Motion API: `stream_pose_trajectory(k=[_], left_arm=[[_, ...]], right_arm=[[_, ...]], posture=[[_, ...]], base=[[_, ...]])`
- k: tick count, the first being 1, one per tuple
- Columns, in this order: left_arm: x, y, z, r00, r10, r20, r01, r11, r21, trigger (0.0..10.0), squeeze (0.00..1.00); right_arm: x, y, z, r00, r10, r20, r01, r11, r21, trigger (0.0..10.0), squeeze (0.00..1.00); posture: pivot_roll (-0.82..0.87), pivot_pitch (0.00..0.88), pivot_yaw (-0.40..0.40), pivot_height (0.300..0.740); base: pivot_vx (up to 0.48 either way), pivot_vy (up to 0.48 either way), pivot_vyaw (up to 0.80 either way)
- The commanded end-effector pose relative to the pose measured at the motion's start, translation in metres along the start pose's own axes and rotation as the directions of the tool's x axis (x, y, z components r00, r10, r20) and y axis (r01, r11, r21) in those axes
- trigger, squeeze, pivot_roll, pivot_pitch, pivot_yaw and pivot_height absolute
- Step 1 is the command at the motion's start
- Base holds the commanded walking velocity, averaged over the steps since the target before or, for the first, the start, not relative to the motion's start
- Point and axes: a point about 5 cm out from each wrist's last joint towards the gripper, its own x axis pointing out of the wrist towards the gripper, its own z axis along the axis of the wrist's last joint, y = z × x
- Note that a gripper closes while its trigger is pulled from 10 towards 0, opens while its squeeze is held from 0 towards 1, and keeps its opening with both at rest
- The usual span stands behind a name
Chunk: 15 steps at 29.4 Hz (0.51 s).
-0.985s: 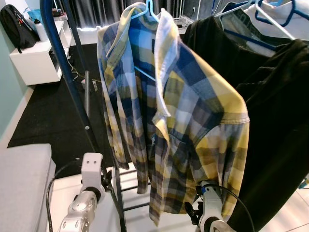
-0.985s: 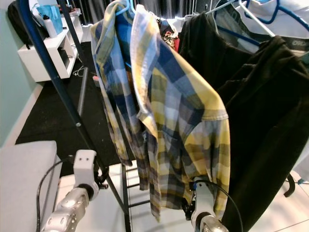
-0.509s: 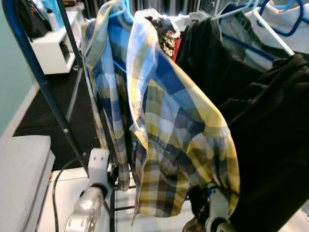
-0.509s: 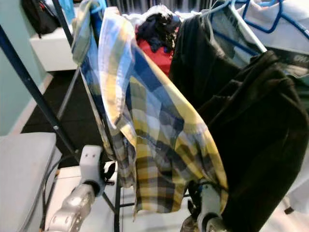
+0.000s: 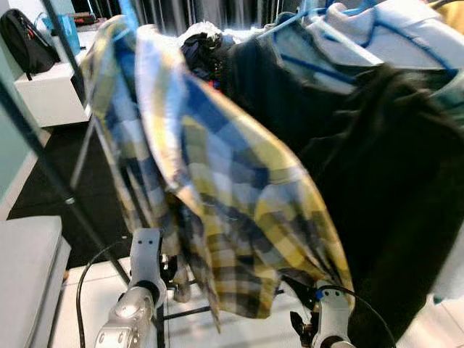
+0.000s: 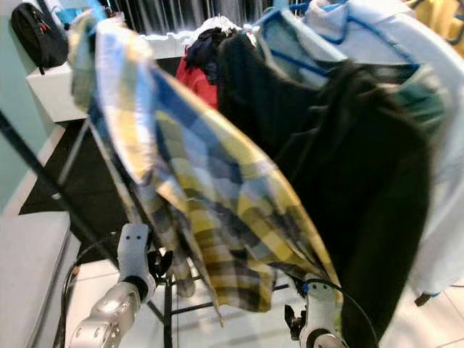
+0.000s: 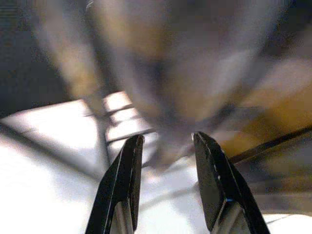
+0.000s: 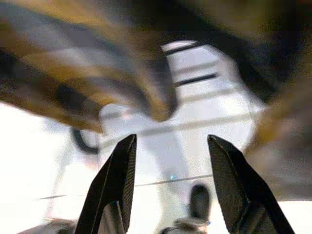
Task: Hang hanger
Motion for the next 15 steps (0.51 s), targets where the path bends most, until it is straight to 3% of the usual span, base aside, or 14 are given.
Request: stream_pose_trajectory(k=[1, 9, 13, 14, 15], left_arm=[[-0.002, 0.006, -0.004, 1.000, 0.018, -0.014, -0.018, 0.999, 0.031, 10.0, 0.00], [-0.006, 0.009, 0.004, 0.998, 0.004, 0.055, -0.007, 0.998, 0.064, 10.0, 0.00], [-0.016, 0.010, 0.014, 0.994, -0.041, 0.103, 0.031, 0.995, 0.096, 10.0, 0.00], [-0.020, 0.011, 0.016, 0.992, -0.055, 0.111, 0.043, 0.993, 0.107, 10.0, 0.00], [-0.020, 0.011, 0.016, 0.992, -0.055, 0.111, 0.043, 0.993, 0.107, 10.0, 0.00]], right_arm=[[-0.001, 0.001, -0.003, 1.000, 0.007, -0.013, -0.007, 1.000, -0.003, 10.0, 0.00], [-0.004, 0.007, 0.004, 0.997, 0.072, 0.038, -0.070, 0.997, -0.038, 10.0, 0.00], [-0.024, 0.007, 0.014, 0.983, 0.158, 0.091, -0.142, 0.977, -0.159, 10.0, 0.00], [-0.037, 0.006, 0.024, 0.972, 0.172, 0.161, -0.146, 0.975, -0.165, 10.0, 0.00], [-0.037, 0.006, 0.024, 0.972, 0.172, 0.161, -0.146, 0.975, -0.165, 10.0, 0.00]], posture=[[0.01, 0.196, 0.011, 0.740], [0.02, 0.199, 0.020, 0.740], [0.01, 0.199, 0.028, 0.740], [0.00, 0.200, 0.033, 0.740], [0.00, 0.200, 0.033, 0.740]], base=[[0.000, 0.000, 0.00], [0.000, 0.000, 0.00], [0.000, 0.000, 0.00], [0.000, 0.000, 0.00], [0.000, 0.000, 0.00]])
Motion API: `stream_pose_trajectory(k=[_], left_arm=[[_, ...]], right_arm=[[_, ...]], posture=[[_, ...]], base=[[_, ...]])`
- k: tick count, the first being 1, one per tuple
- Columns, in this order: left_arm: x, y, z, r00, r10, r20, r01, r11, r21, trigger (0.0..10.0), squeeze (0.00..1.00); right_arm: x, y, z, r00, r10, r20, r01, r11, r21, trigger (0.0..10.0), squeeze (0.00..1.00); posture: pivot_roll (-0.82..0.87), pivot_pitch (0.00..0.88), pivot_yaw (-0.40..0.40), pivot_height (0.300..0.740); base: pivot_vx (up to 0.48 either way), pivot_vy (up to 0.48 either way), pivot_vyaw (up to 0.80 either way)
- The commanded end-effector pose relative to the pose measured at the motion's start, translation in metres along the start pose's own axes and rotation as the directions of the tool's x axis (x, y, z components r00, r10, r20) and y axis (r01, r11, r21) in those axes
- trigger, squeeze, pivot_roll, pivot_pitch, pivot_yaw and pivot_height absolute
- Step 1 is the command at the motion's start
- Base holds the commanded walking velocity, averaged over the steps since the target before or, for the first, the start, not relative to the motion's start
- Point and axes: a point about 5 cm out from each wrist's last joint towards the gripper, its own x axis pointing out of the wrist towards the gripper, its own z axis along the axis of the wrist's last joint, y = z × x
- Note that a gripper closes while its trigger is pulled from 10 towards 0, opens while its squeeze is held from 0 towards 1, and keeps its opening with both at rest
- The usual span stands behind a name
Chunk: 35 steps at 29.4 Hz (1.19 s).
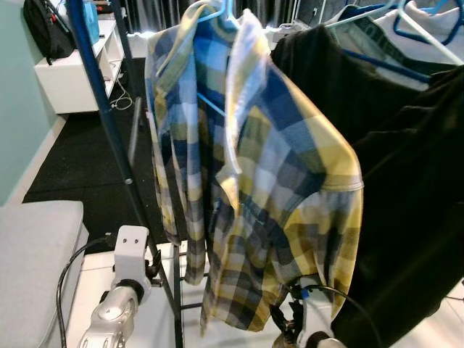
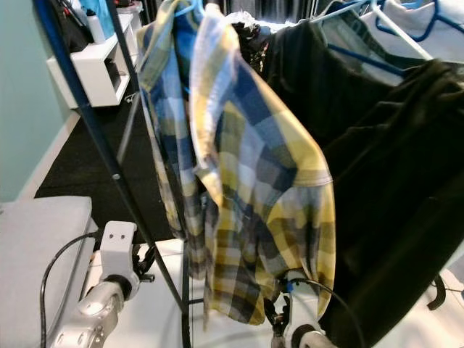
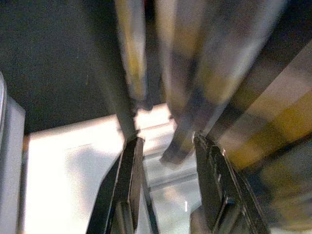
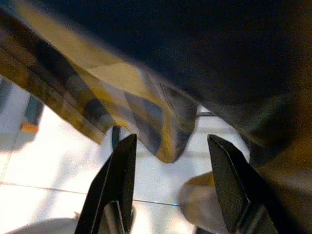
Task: Hang hanger
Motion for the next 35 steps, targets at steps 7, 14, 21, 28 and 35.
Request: stream_pose_trajectory(k=[7, 14, 21, 28, 35], left_arm=[[-0.005, 0.016, 0.007, 1.000, 0.019, 0.005, -0.019, 1.000, 0.016, 10.0, 0.00], [0.002, 0.021, 0.017, 0.999, 0.041, 0.029, -0.042, 0.999, 0.022, 10.0, 0.00], [0.006, 0.038, 0.083, 0.967, 0.000, 0.256, 0.043, 0.986, -0.162, 10.0, 0.00], [-0.008, 0.044, 0.171, 0.790, -0.188, 0.584, 0.390, 0.889, -0.240, 10.0, 0.00], [-0.021, 0.036, 0.209, 0.653, -0.382, 0.654, 0.621, 0.765, -0.173, 10.0, 0.00]], right_arm=[[-0.053, 0.061, 0.084, 0.821, 0.470, 0.323, -0.481, 0.875, -0.050, 10.0, 0.00], [-0.071, 0.092, 0.132, 0.632, 0.629, 0.452, -0.681, 0.729, -0.061, 10.0, 0.00], [-0.066, 0.086, 0.131, 0.708, 0.632, 0.316, -0.605, 0.773, -0.193, 10.0, 0.00], [-0.076, 0.091, 0.114, 0.694, 0.708, 0.131, -0.689, 0.706, -0.164, 10.0, 0.00], [-0.070, 0.075, 0.088, 0.812, 0.583, -0.032, -0.580, 0.798, -0.164, 10.0, 0.00]], posture=[[-0.02, 0.199, 0.061, 0.740], [-0.02, 0.197, 0.060, 0.740], [-0.01, 0.194, 0.036, 0.740], [0.00, 0.193, 0.029, 0.740], [-0.01, 0.191, 0.040, 0.740]], base=[[0.000, 0.000, 0.00], [0.000, 0.000, 0.00], [0.000, 0.000, 0.00], [0.000, 0.000, 0.00], [0.000, 0.000, 0.00]])
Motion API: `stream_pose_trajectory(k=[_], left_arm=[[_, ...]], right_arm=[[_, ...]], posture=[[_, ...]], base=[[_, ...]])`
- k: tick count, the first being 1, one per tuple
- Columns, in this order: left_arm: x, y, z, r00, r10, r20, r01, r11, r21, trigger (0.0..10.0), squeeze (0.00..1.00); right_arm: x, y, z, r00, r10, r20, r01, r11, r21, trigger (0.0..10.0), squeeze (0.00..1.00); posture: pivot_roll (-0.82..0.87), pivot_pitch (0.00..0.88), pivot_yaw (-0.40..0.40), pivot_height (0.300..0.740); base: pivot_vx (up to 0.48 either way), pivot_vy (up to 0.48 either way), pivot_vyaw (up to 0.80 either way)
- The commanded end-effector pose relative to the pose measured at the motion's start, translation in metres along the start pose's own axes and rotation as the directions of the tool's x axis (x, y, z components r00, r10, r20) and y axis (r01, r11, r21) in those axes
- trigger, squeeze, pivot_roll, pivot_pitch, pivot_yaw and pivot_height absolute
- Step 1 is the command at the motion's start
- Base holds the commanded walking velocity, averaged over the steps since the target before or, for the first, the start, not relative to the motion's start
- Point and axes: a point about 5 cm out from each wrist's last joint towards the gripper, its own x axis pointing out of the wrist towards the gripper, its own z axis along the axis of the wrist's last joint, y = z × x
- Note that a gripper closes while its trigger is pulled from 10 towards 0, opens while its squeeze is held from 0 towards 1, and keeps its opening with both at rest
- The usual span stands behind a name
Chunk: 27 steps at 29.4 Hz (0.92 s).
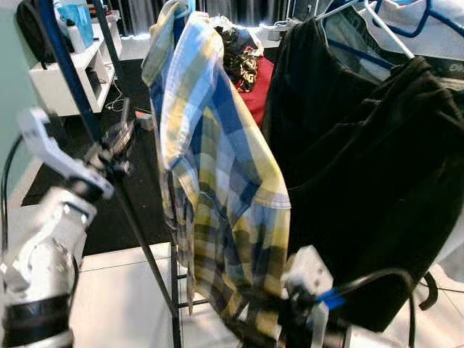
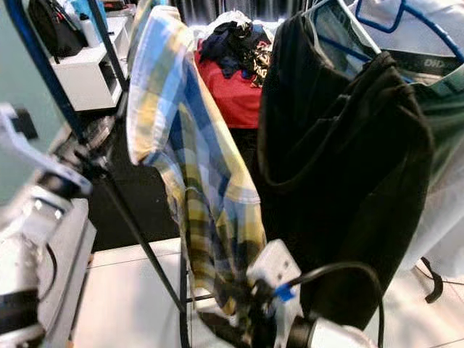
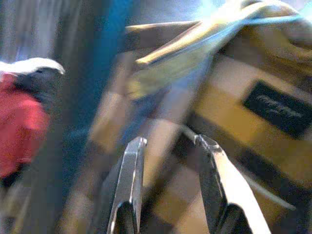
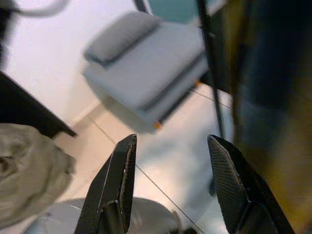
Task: Hang hanger
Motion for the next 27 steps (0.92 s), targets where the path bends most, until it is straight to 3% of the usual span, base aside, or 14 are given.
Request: stream_pose_trajectory(k=[1, 4, 7, 13, 16, 18, 19, 21, 27], left_arm=[[-0.005, -0.011, 0.000, 0.990, -0.129, -0.054, 0.127, 0.991, -0.038, 10.0, 0.00], [-0.012, -0.018, -0.009, 0.970, -0.206, -0.131, 0.202, 0.979, -0.037, 10.0, 0.00], [-0.026, -0.027, -0.024, 0.934, -0.266, -0.237, 0.279, 0.960, 0.024, 10.0, 0.00], [-0.042, -0.040, -0.016, 0.919, -0.329, -0.217, 0.321, 0.944, -0.075, 10.0, 0.00], [-0.046, -0.036, -0.008, 0.939, -0.287, -0.189, 0.280, 0.958, -0.061, 10.0, 0.00], [-0.041, -0.021, 0.011, 0.982, -0.176, -0.068, 0.175, 0.984, -0.011, 10.0, 0.00], [-0.041, -0.021, 0.011, 0.982, -0.176, -0.068, 0.175, 0.984, -0.011, 10.0, 0.00], [-0.034, -0.014, 0.026, 0.992, -0.124, 0.038, 0.124, 0.992, 0.006, 10.0, 0.00], [-0.016, -0.027, 0.033, 0.980, -0.189, 0.066, 0.190, 0.982, -0.019, 10.0, 0.00]], right_arm=[[-0.003, -0.010, -0.015, 0.992, -0.100, -0.078, 0.101, 0.995, 0.008, 10.0, 0.00], [-0.005, -0.018, -0.022, 0.979, -0.175, -0.108, 0.176, 0.984, 0.000, 10.0, 0.00], [-0.003, -0.025, -0.025, 0.967, -0.238, -0.094, 0.240, 0.971, 0.002, 10.0, 0.00], [0.005, -0.029, -0.028, 0.957, -0.282, -0.076, 0.284, 0.959, 0.022, 10.0, 0.00], [0.005, -0.029, -0.029, 0.954, -0.290, -0.079, 0.292, 0.956, 0.013, 10.0, 0.00], [0.007, -0.029, -0.031, 0.954, -0.289, -0.077, 0.292, 0.956, 0.027, 10.0, 0.00], [0.007, -0.029, -0.031, 0.954, -0.289, -0.077, 0.292, 0.956, 0.027, 10.0, 0.00], [0.010, -0.028, -0.031, 0.956, -0.287, -0.068, 0.290, 0.956, 0.046, 10.0, 0.00], [0.013, -0.030, -0.032, 0.953, -0.295, -0.066, 0.298, 0.954, 0.039, 10.0, 0.00]], posture=[[0.00, 0.191, 0.039, 0.740], [0.00, 0.191, 0.037, 0.740], [0.00, 0.195, 0.039, 0.740], [0.00, 0.196, 0.035, 0.740], [0.00, 0.194, 0.028, 0.740], [0.01, 0.192, 0.021, 0.740], [0.01, 0.192, 0.021, 0.740], [0.01, 0.201, 0.014, 0.740], [0.02, 0.202, 0.005, 0.740]], base=[[0.000, 0.000, 0.00], [0.000, 0.000, 0.00], [0.000, 0.000, 0.00], [0.000, 0.000, 0.00], [0.000, 0.000, 0.00], [0.000, 0.000, 0.00], [0.000, 0.000, 0.00], [0.000, 0.000, 0.00], [0.000, 0.000, 0.00]])
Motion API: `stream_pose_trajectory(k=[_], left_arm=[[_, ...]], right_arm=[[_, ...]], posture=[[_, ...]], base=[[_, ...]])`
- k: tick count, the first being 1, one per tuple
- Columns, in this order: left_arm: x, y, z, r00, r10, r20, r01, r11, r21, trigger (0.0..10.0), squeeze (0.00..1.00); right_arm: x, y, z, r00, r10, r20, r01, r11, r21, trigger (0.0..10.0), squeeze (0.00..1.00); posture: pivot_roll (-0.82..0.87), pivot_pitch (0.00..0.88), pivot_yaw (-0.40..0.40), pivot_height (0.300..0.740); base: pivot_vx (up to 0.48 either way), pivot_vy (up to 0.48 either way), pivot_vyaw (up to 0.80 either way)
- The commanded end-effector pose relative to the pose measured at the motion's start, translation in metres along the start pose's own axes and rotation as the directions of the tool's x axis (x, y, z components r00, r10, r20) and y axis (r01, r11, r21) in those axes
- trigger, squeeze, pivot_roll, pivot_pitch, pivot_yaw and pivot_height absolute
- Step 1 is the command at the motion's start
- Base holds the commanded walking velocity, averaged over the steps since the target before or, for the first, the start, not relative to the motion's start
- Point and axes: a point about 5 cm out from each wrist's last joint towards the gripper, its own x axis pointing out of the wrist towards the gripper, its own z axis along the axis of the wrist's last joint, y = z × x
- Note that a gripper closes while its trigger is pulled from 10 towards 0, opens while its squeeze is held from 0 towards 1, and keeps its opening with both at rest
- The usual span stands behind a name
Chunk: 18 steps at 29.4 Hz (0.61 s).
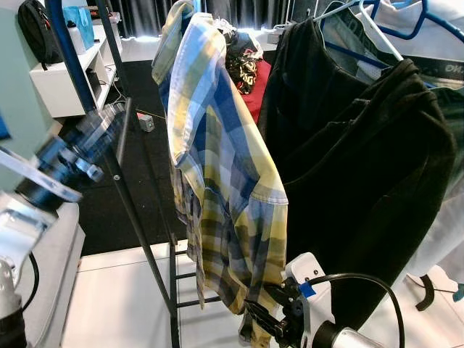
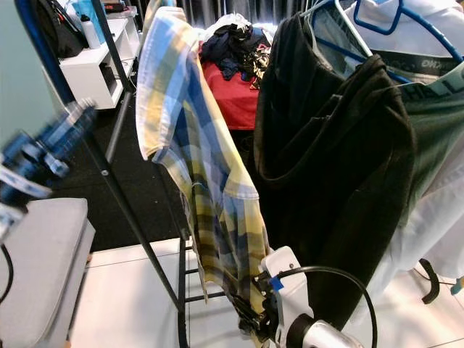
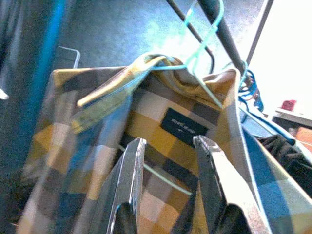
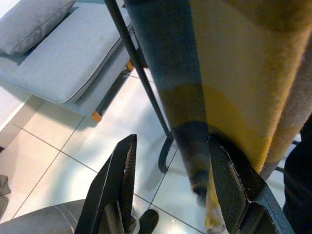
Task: Hang hanger
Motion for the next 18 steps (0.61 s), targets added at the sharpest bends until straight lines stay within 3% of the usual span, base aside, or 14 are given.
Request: stream_pose_trajectory(k=[1, 2, 5, 6, 9, 10, 12, 13, 14, 15, 18], left_arm=[[0.010, -0.008, -0.004, 0.999, -0.044, -0.014, 0.044, 0.999, -0.020, 10.0, 0.00], [0.019, -0.015, -0.007, 0.997, -0.077, -0.006, 0.077, 0.996, -0.054, 10.0, 0.00], [0.026, -0.021, -0.008, 0.995, -0.101, 0.001, 0.101, 0.992, -0.079, 10.0, 0.00], [0.034, -0.027, -0.014, 0.992, -0.120, -0.031, 0.118, 0.991, -0.062, 10.0, 0.00], [0.038, -0.031, -0.017, 0.991, -0.123, -0.053, 0.121, 0.992, -0.046, 10.0, 0.00], [0.042, -0.032, -0.021, 0.990, -0.119, -0.081, 0.122, 0.992, 0.027, 10.0, 0.00], [0.044, -0.029, -0.022, 0.994, -0.082, -0.076, 0.086, 0.995, 0.053, 10.0, 0.00], [0.046, -0.026, -0.022, 0.997, -0.059, -0.050, 0.062, 0.997, 0.053, 10.0, 0.31], [0.046, -0.026, -0.022, 0.997, -0.059, -0.050, 0.062, 0.997, 0.053, 10.0, 0.31], [0.047, -0.025, -0.021, 0.998, -0.046, -0.032, 0.048, 0.998, 0.044, 10.0, 1.00], [0.053, -0.028, -0.015, 0.999, -0.040, 0.008, 0.040, 0.999, 0.027, 10.0, 1.00]], right_arm=[[0.002, 0.002, -0.007, 1.000, 0.006, -0.021, -0.006, 1.000, 0.007, 10.0, 0.00], [0.003, 0.002, -0.006, 1.000, 0.013, -0.018, -0.013, 1.000, 0.006, 10.0, 0.00], [0.003, 0.002, -0.005, 1.000, 0.017, -0.016, -0.017, 1.000, 0.005, 10.0, 0.00], [0.004, 0.000, -0.005, 1.000, 0.018, -0.016, -0.018, 1.000, -0.001, 10.0, 0.00], [0.004, -0.001, -0.004, 1.000, 0.017, -0.016, -0.017, 1.000, -0.005, 10.0, 0.00], [0.005, -0.003, -0.002, 1.000, 0.015, 0.010, -0.015, 1.000, 0.025, 10.0, 0.00], [0.006, -0.004, 0.000, 0.999, 0.008, 0.034, -0.009, 0.999, 0.052, 10.0, 0.00], [0.007, -0.005, 0.002, 0.999, 0.004, 0.048, -0.007, 0.997, 0.074, 10.0, 0.00], [0.007, -0.005, 0.002, 0.999, 0.004, 0.048, -0.007, 0.997, 0.074, 10.0, 0.00], [0.007, -0.006, 0.002, 0.998, 0.001, 0.055, -0.006, 0.996, 0.086, 10.0, 0.00], [0.008, -0.004, -0.001, 0.999, 0.002, 0.038, -0.005, 0.997, 0.077, 10.0, 0.00]], posture=[[0.02, 0.202, 0.004, 0.740], [0.02, 0.201, 0.001, 0.740], [0.02, 0.201, 0.001, 0.740], [0.02, 0.201, 0.001, 0.740], [0.02, 0.201, 0.001, 0.740], [0.02, 0.206, -0.002, 0.740], [0.02, 0.207, -0.001, 0.740], [0.02, 0.211, -0.001, 0.740], [0.02, 0.211, -0.001, 0.740], [0.02, 0.211, -0.001, 0.740], [0.02, 0.213, 0.000, 0.740]], base=[[0.000, 0.000, 0.00], [0.000, 0.000, 0.00], [0.000, 0.000, 0.00], [0.000, 0.000, 0.00], [0.000, 0.000, 0.00], [0.000, 0.000, 0.00], [0.000, 0.000, 0.00], [0.000, 0.000, 0.00], [0.000, 0.000, 0.00], [0.000, 0.000, 0.00], [0.000, 0.000, 0.00]])
